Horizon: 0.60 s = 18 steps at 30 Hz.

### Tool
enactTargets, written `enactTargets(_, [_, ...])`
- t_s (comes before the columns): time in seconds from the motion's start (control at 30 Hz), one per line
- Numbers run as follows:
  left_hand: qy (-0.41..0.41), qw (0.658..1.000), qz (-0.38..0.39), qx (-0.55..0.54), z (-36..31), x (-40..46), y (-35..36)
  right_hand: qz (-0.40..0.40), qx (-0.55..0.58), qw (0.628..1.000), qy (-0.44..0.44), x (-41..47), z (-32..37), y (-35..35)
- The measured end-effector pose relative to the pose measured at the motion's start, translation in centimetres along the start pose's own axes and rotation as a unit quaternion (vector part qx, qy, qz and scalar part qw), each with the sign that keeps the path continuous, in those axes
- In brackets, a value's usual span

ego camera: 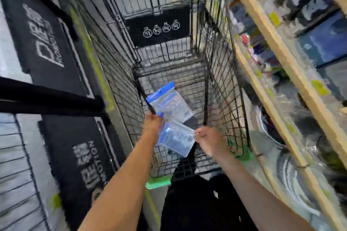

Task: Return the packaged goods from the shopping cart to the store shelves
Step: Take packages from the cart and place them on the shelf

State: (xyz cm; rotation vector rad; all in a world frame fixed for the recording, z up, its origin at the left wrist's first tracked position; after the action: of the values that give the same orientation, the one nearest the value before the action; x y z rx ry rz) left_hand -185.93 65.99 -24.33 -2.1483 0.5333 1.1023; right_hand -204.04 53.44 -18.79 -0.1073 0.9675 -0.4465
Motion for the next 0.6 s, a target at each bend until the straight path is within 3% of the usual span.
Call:
enactTargets(0.13, [-0.071, 0.992, -0.012, 0.101, 6.7, 3.4, 0.2, 0.080, -0.052, 0.991, 0.089, 5.9, -10.0, 4.0])
enactTargets(0.27, [0.008, 0.971, -0.018, 0.239, 5.1, 2.2, 1.1, 0.053, 0.012, 0.986, 0.159, 9.8, -16.1, 5.0])
enactTargets(0.37, [0.038, 0.961, -0.032, 0.273, 4.7, 3.7, 2.1, -0.013, 0.054, 0.985, 0.161, 9.4, -12.9, 3.8])
enactTargets(0.5, [0.021, 0.952, -0.043, 0.302, 5.1, 5.3, 2.4, -0.011, 0.118, 0.981, 0.157, 9.8, -10.7, 3.5])
enactTargets(0.6, [0.025, 0.954, -0.044, 0.294, 4.2, 5.9, 2.5, 0.022, 0.026, 0.994, 0.100, 10.6, -11.1, 3.1])
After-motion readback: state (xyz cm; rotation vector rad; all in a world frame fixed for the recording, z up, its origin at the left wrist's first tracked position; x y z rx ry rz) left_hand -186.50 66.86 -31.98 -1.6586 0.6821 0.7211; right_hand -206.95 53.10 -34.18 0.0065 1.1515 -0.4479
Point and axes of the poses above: each hand's wrist, its own x-axis towards the middle knuckle, its own y-axis out of the palm, z = x × y, the point moved 5 cm from there along x, towards the middle knuckle, and after that the axes turned 3 degrees about -y, right-handed, at the moved point
